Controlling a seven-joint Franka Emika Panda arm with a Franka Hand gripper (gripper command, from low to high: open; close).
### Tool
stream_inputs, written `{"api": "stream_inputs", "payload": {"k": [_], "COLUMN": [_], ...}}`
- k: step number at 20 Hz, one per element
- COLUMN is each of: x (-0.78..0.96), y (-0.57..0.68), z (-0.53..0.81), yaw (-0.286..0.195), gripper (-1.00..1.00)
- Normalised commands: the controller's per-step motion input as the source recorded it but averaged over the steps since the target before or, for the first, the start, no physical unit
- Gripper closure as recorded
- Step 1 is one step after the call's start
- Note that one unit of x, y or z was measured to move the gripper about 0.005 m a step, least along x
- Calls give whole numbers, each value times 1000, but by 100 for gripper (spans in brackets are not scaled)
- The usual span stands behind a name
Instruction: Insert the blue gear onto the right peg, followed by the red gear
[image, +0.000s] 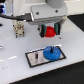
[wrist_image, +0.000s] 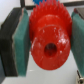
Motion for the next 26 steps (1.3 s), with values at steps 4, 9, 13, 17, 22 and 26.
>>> {"api": "stream_inputs", "payload": {"k": [4,9,13,17,22,26], "x": [707,598,437,300,241,189], "y": [-2,-4,-51,-46,-83,-25], "z": [192,55,-8,-88,-207,-210], "yaw": [0,0,0,0,0,0], "gripper": [100,100,100,100,100,100]}}
